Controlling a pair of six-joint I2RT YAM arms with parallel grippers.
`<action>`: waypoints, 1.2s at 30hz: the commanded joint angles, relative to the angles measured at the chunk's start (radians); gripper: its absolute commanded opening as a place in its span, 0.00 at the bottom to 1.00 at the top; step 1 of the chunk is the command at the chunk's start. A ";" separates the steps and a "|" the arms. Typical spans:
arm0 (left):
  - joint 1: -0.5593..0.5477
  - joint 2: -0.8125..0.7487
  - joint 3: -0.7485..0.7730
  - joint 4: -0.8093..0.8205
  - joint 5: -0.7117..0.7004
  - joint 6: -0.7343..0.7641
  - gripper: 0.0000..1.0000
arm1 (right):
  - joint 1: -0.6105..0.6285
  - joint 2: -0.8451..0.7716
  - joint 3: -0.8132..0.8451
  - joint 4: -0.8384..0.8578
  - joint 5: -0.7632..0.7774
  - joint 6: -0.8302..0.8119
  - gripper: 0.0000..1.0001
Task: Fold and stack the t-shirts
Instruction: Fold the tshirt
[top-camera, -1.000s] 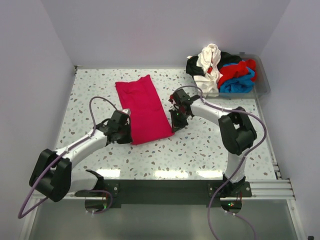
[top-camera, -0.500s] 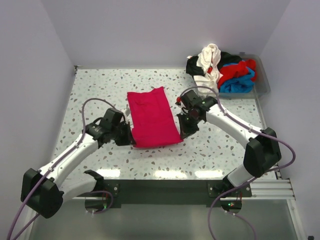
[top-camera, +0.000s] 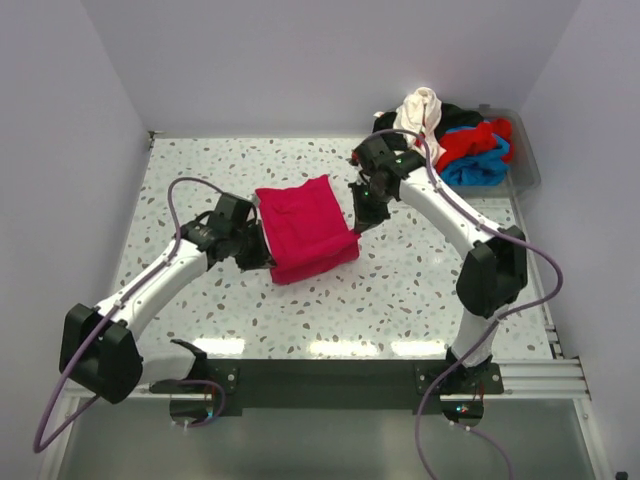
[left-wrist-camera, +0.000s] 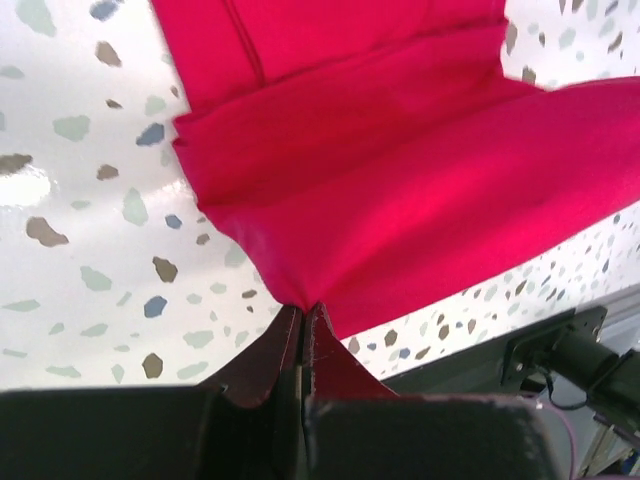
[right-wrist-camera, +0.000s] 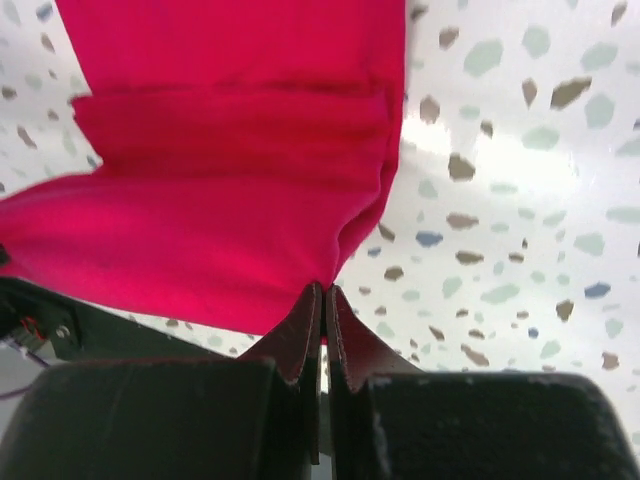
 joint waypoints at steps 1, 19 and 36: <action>0.059 0.027 0.069 0.078 -0.040 -0.019 0.00 | -0.023 0.077 0.138 0.015 0.027 -0.018 0.00; 0.186 0.182 0.229 0.168 -0.015 0.067 0.00 | -0.048 0.321 0.513 0.122 0.010 -0.032 0.00; 0.238 0.378 0.302 0.299 -0.043 0.101 0.00 | -0.050 0.477 0.622 0.280 0.050 -0.005 0.00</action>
